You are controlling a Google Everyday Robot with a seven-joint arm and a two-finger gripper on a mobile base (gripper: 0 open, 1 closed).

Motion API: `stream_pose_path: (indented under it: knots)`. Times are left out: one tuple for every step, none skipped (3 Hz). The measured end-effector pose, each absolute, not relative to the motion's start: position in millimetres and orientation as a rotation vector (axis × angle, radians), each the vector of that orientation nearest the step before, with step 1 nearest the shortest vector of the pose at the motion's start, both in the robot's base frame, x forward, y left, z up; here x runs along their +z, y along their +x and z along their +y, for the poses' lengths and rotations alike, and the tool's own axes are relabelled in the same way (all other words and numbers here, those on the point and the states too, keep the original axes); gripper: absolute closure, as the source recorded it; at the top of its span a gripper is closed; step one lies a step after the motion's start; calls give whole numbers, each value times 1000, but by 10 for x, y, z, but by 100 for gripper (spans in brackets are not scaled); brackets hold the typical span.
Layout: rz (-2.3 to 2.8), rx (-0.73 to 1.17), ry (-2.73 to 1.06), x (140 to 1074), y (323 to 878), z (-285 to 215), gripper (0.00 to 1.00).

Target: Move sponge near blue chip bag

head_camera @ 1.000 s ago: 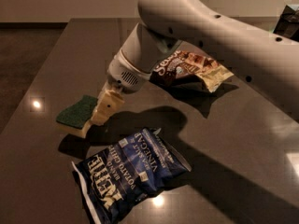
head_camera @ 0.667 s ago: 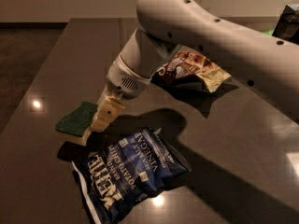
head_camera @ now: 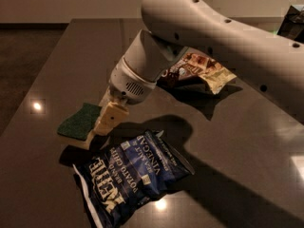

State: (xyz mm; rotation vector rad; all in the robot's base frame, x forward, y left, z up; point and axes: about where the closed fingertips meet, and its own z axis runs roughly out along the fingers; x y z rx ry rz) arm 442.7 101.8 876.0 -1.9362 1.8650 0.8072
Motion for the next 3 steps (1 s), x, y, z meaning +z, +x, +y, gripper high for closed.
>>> stream_pose_path:
  knots:
    - [1857, 810, -1945, 8764, 4406, 1029, 5]
    - [1856, 808, -1947, 8768, 4398, 1036, 0]
    - [1856, 808, -1947, 8768, 4397, 1036, 0]
